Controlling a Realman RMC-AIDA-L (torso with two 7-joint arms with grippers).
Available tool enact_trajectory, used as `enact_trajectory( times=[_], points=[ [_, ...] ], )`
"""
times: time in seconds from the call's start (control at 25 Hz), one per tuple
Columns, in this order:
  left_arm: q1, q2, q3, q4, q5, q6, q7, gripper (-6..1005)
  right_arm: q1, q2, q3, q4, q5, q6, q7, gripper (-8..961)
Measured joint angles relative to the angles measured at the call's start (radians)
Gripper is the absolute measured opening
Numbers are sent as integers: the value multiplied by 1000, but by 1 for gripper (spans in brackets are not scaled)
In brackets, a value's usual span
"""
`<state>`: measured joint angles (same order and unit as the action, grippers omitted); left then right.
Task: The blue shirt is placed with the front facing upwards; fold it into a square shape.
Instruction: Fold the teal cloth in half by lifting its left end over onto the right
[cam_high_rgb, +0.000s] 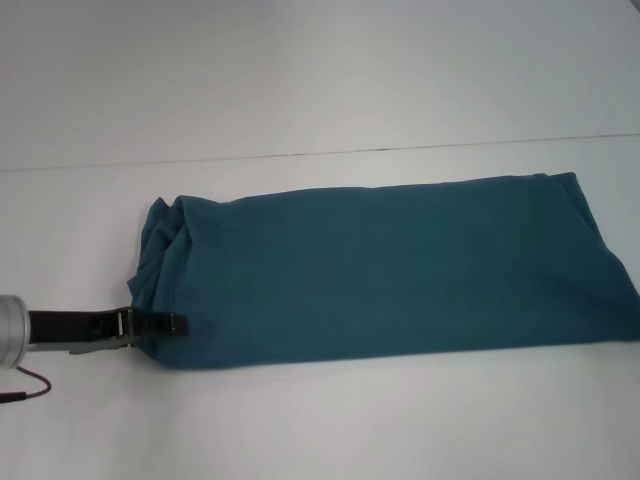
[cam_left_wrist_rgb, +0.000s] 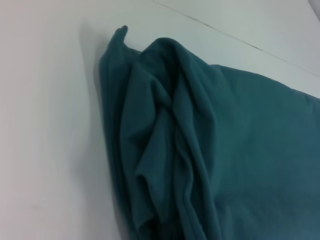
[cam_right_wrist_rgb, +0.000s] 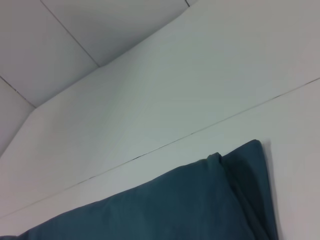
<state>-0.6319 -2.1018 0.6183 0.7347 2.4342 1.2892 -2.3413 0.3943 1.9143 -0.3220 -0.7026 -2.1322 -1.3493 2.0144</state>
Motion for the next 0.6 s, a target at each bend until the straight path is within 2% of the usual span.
enact_trajectory(
  times=[0.6],
  points=[
    [-11,-5,18,8,3,-12,13,693,5,4,0,0,0,6,-2,930]
  ],
)
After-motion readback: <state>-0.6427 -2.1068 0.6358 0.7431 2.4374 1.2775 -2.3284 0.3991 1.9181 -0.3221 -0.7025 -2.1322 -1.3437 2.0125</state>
